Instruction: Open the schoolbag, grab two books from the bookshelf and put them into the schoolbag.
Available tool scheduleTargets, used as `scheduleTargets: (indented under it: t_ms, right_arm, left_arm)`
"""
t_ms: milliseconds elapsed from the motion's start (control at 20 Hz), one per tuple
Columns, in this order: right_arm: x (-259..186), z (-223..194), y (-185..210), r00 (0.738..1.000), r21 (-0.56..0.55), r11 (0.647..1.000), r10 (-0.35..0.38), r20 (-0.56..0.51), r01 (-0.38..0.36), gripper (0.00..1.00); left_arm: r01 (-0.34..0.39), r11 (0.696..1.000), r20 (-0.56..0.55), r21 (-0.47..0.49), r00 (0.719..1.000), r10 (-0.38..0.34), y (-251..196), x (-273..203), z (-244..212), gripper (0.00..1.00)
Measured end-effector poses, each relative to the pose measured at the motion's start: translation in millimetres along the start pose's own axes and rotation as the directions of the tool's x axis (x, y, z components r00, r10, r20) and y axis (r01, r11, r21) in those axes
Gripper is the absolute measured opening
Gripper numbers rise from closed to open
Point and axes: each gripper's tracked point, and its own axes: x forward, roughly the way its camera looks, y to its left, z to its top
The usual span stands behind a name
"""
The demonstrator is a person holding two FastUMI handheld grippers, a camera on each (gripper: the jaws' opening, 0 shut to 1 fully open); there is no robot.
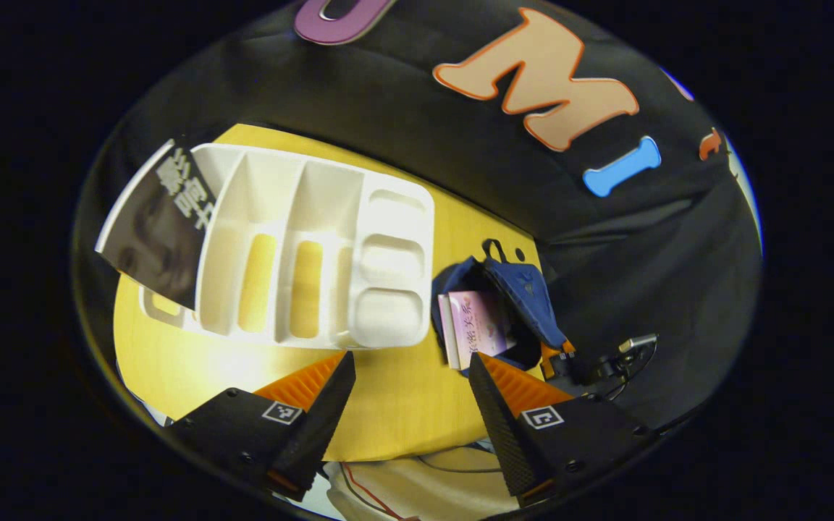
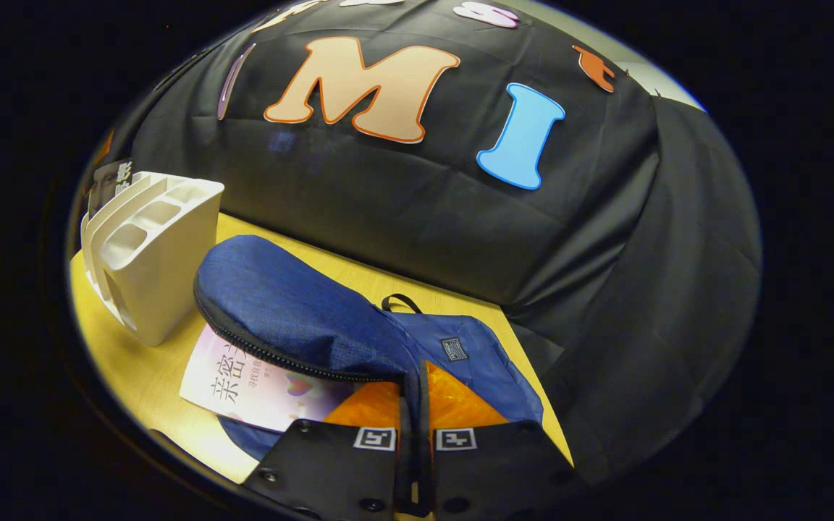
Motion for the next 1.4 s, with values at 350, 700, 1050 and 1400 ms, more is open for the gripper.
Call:
scheduleTargets:
  t_ms: [350, 700, 1050, 1400]
  right_arm:
    - [-1, -4, 1, 1.0, 0.003, 1.0, -0.021, -0.014, 0.021, 0.07]
    - [1, -7, 4, 0.999, -0.024, 0.999, -0.041, -0.028, 0.04, 0.06]
    - [1, -9, 5, 0.996, -0.035, 0.997, -0.076, -0.054, 0.074, 0.05]
    - [1, -15, 15, 0.992, -0.061, 0.994, -0.097, -0.08, 0.092, 0.06]
  left_arm:
    - [-0.133, 0.989, 0.05, -0.07, 0.989, 0.137, 74, -56, 59, 0.93]
    - [-0.249, 0.95, 0.084, -0.19, 0.96, 0.269, 169, -79, 108, 0.91]
    - [-0.336, 0.931, 0.017, -0.139, 0.94, 0.342, 228, -58, 119, 0.9]
    - [-0.34, 0.935, -0.126, -0.097, 0.936, 0.327, 239, -26, 110, 0.7]
